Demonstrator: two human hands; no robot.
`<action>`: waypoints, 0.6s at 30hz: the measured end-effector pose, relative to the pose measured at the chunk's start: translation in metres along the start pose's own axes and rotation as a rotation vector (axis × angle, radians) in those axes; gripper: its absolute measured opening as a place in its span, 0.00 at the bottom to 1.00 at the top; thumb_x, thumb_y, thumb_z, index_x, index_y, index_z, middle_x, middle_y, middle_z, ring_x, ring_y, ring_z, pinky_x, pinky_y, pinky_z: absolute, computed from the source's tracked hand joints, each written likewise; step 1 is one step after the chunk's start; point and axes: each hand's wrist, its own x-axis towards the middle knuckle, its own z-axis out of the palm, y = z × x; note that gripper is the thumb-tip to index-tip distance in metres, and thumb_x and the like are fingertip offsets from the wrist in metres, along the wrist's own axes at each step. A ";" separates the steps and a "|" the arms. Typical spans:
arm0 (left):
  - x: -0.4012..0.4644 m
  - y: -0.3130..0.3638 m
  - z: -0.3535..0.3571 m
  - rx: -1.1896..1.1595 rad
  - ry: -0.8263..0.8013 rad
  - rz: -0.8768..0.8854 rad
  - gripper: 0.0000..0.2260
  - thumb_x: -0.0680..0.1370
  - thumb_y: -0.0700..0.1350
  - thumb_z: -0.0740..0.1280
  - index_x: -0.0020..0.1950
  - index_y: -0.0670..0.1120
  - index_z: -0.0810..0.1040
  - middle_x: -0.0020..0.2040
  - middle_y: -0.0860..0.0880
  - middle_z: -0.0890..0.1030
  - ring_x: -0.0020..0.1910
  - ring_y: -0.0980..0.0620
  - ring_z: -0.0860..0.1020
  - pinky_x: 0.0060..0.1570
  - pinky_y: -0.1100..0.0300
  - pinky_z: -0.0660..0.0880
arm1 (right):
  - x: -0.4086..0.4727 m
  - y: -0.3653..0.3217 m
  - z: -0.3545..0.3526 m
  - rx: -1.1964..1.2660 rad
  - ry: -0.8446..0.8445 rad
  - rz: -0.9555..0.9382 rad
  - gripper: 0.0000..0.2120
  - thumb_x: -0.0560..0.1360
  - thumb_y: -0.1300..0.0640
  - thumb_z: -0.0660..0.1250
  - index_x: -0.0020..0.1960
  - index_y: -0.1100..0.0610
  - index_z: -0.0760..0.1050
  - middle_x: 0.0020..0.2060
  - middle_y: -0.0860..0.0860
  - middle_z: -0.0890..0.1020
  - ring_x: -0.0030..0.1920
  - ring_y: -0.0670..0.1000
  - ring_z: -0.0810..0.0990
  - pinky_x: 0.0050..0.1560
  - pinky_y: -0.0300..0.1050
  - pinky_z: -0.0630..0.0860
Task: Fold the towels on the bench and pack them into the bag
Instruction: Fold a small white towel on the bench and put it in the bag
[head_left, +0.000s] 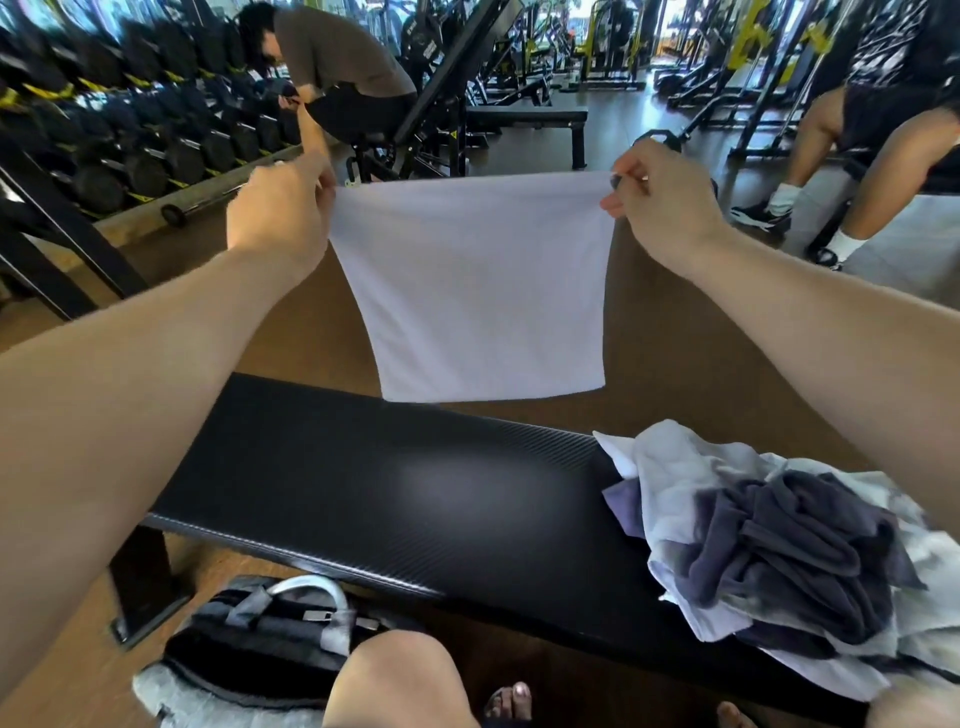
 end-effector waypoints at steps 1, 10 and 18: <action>0.009 0.002 -0.002 -0.015 0.021 -0.004 0.11 0.84 0.44 0.59 0.64 0.46 0.75 0.55 0.37 0.81 0.53 0.33 0.79 0.50 0.39 0.78 | 0.007 -0.002 -0.003 0.005 0.024 -0.012 0.10 0.82 0.64 0.55 0.58 0.63 0.74 0.48 0.57 0.82 0.49 0.53 0.84 0.53 0.41 0.81; -0.050 -0.039 0.023 -0.182 0.018 0.387 0.06 0.83 0.41 0.61 0.58 0.43 0.75 0.56 0.43 0.78 0.54 0.40 0.77 0.52 0.46 0.74 | -0.078 0.019 0.012 0.028 0.154 -0.027 0.06 0.81 0.62 0.59 0.53 0.59 0.74 0.45 0.54 0.83 0.47 0.50 0.83 0.50 0.44 0.76; -0.237 -0.125 0.083 -0.061 -0.526 0.760 0.13 0.81 0.46 0.58 0.53 0.48 0.82 0.52 0.51 0.82 0.50 0.50 0.82 0.56 0.56 0.78 | -0.285 0.049 0.082 -0.464 -0.664 -0.260 0.05 0.75 0.60 0.67 0.50 0.53 0.75 0.45 0.48 0.77 0.43 0.51 0.78 0.41 0.46 0.76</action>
